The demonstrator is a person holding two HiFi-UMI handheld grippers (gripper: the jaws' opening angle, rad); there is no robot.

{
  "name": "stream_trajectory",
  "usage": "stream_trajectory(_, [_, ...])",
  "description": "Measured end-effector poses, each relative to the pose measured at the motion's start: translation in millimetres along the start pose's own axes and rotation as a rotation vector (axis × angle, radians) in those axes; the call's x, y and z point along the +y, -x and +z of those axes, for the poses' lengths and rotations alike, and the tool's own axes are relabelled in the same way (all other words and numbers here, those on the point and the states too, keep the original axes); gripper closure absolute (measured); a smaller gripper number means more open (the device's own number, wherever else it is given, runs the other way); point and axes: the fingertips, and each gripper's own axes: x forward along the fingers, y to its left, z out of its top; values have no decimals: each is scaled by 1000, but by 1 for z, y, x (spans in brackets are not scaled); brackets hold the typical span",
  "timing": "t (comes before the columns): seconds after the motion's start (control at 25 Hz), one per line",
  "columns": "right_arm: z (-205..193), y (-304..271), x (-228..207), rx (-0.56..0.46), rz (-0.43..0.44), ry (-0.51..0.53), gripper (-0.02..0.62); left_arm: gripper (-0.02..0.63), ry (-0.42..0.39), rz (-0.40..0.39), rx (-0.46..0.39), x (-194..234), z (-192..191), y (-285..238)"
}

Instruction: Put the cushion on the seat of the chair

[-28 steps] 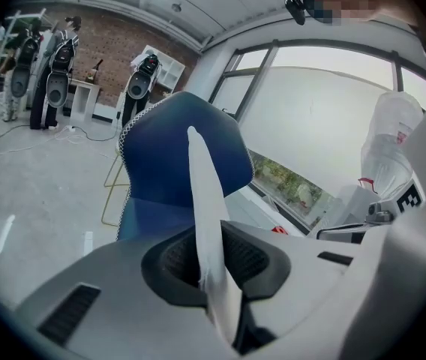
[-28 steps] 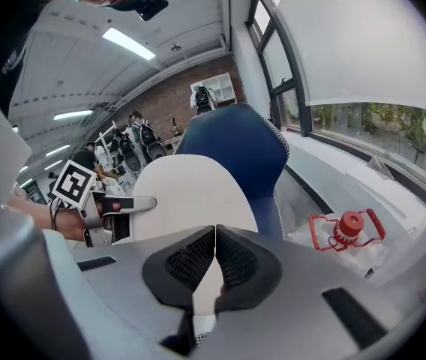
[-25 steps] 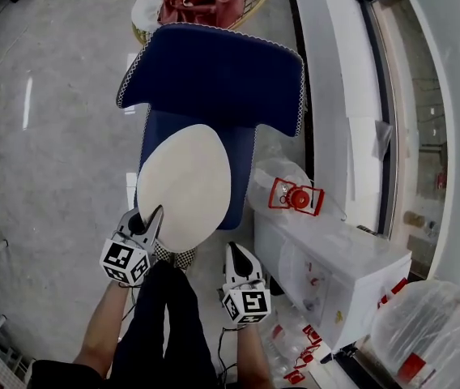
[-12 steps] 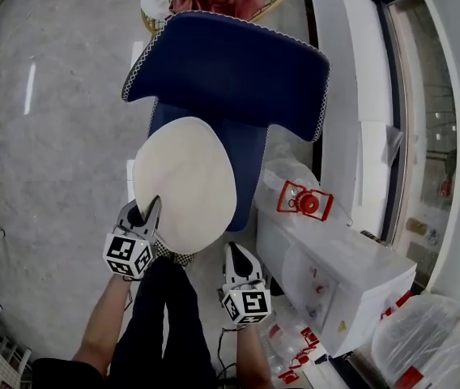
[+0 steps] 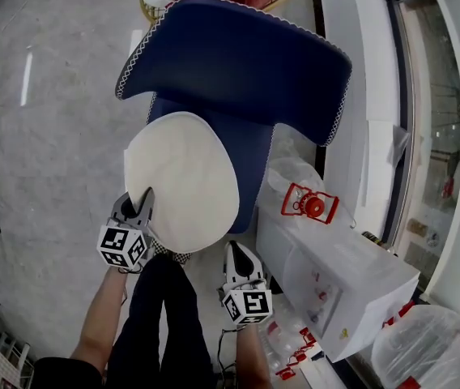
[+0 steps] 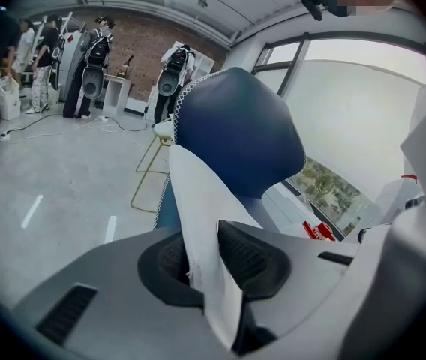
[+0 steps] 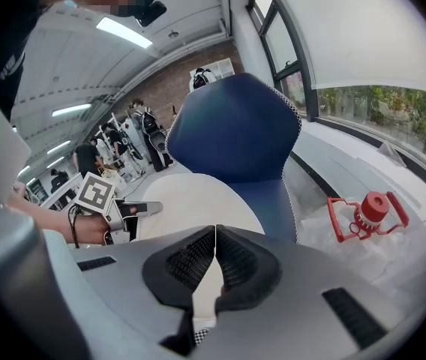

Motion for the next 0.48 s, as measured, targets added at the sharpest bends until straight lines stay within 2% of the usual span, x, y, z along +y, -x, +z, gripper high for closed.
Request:
stream_trajectory(0.24, [-8,-12,-4,17,-7,3,566,546,26,13,16,19,-19,-10])
stream_trajectory(0.48, [-9,-22,2,27,1,6,566,528,14,29,32,32,-26,-16])
